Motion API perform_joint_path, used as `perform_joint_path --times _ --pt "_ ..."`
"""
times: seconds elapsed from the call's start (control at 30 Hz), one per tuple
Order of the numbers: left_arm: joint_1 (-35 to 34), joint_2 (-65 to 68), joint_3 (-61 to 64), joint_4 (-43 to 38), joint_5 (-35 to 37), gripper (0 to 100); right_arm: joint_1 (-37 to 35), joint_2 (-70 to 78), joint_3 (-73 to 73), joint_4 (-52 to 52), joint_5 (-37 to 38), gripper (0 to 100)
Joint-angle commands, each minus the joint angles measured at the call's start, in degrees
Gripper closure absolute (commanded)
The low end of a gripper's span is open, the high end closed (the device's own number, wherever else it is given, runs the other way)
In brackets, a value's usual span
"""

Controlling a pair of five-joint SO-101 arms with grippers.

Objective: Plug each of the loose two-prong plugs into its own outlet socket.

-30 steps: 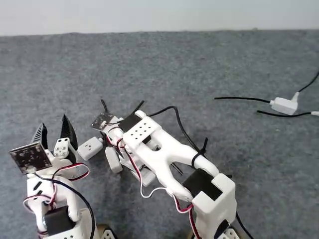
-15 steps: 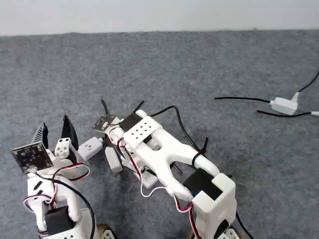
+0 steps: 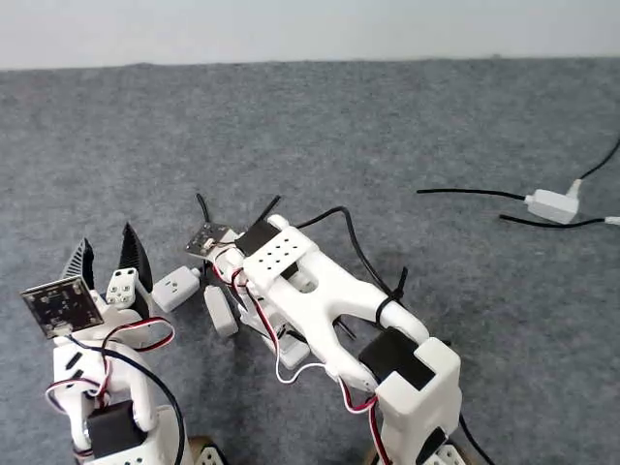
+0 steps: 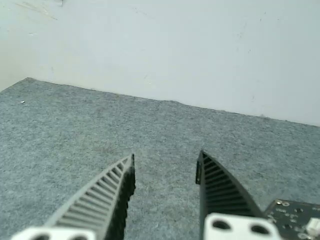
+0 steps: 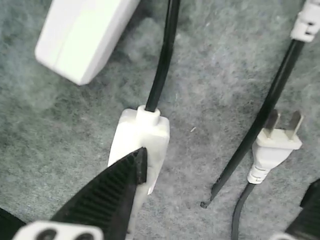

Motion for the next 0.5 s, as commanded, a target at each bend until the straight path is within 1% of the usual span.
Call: perform_joint_path --times 0.0,0.03,0.13,0.23,0.37,0.47 --pt "0.2 -0.9 -0.8 -1.6 -1.0 80 0.1 -0.7 -5.6 4.1 0.3 53.0" --pt "0.2 -0.9 -0.8 -1.6 -1.0 80 0.0 -0.7 -7.6 5.5 0.1 53.0" --pt "0.2 -0.9 -0.8 -1.6 -1.1 80 -0.3 -0.3 -11.8 8.0 -3.8 53.0" --pt "0.2 -0.9 -0.8 -1.6 -1.1 80 -2.9 0.0 -11.4 7.5 -7.3 53.0" --pt "0.0 -0.9 -0.9 -1.7 -1.0 80 -7.1 1.3 -10.8 7.3 -8.8 53.0" --pt "-1.6 -0.9 -0.8 -2.8 -0.6 80 -7.3 3.5 -10.8 5.6 -10.5 53.0"
